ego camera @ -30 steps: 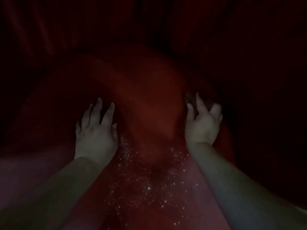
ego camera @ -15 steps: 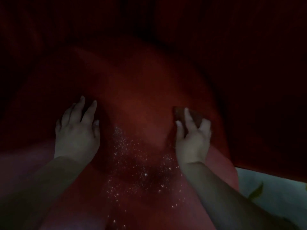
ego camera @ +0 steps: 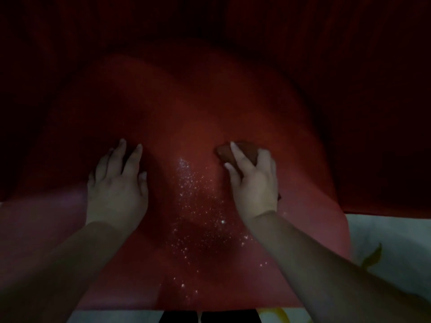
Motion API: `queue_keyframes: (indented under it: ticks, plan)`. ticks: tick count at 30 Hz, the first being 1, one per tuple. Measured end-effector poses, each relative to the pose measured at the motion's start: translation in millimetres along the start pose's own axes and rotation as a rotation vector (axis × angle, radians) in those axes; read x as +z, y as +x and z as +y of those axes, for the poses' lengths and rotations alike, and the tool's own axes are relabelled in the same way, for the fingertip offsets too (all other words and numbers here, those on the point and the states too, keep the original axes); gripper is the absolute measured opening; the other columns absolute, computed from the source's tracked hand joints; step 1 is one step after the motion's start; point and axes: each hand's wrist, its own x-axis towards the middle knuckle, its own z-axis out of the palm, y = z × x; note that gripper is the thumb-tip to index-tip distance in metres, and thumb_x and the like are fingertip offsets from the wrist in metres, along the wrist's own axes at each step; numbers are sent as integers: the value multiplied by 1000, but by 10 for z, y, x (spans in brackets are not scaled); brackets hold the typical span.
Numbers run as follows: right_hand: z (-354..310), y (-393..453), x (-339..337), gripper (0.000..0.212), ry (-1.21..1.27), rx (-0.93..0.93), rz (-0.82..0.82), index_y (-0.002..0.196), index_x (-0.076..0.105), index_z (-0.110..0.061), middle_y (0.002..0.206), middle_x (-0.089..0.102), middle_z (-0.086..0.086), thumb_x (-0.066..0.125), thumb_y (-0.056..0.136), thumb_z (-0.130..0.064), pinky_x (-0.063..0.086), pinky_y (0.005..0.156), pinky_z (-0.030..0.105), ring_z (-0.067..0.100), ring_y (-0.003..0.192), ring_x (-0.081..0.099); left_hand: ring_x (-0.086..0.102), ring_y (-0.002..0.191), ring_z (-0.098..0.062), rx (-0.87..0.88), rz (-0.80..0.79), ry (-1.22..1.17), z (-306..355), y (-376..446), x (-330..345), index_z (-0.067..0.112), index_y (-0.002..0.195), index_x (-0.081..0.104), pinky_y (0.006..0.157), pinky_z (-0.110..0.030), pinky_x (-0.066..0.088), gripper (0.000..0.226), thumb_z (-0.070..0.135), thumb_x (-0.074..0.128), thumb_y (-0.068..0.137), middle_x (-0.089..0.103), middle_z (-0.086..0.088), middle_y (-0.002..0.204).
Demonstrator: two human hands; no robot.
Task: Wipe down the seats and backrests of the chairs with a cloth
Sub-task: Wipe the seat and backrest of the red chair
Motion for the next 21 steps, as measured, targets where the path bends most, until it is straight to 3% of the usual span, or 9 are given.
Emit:
queue_keyframes:
  ticks: [6,13,15,19,21]
  plan:
    - [186,125,-43,45,-23,338,183,136,54,-32,122,46,11,61,92,-35,39,95,35,30,107,47,27,137,-38,-7,42,-28,-170,-172,10,15,145,38,109,-58,26,54,19,52,93,28,-13,155]
    - [-367,-151,187,44,-35,-170,-88,137,54,-33,118,50,11,56,93,-39,51,83,43,28,101,49,21,141,-33,-9,16,-55,-237,-388,52,18,148,33,115,-51,19,55,22,48,95,23,-10,157]
    - [-259,28,155,43,-32,-113,-42,137,53,-34,121,49,13,57,94,-38,48,88,45,30,106,47,20,142,-31,-14,7,-60,-234,-436,52,19,149,32,114,-51,19,55,23,47,95,22,-9,157]
    - [-321,527,251,45,0,204,72,139,50,-36,128,43,7,55,95,-40,41,101,39,26,115,43,20,143,-30,-20,-8,-66,-223,-525,66,20,149,31,113,-52,22,56,25,45,95,20,-8,158]
    - [-487,462,328,45,36,126,32,139,50,-37,127,43,6,57,94,-39,43,98,39,26,113,44,22,141,-31,-17,-2,-73,-216,-560,80,19,148,33,112,-53,25,55,24,46,95,22,-8,158]
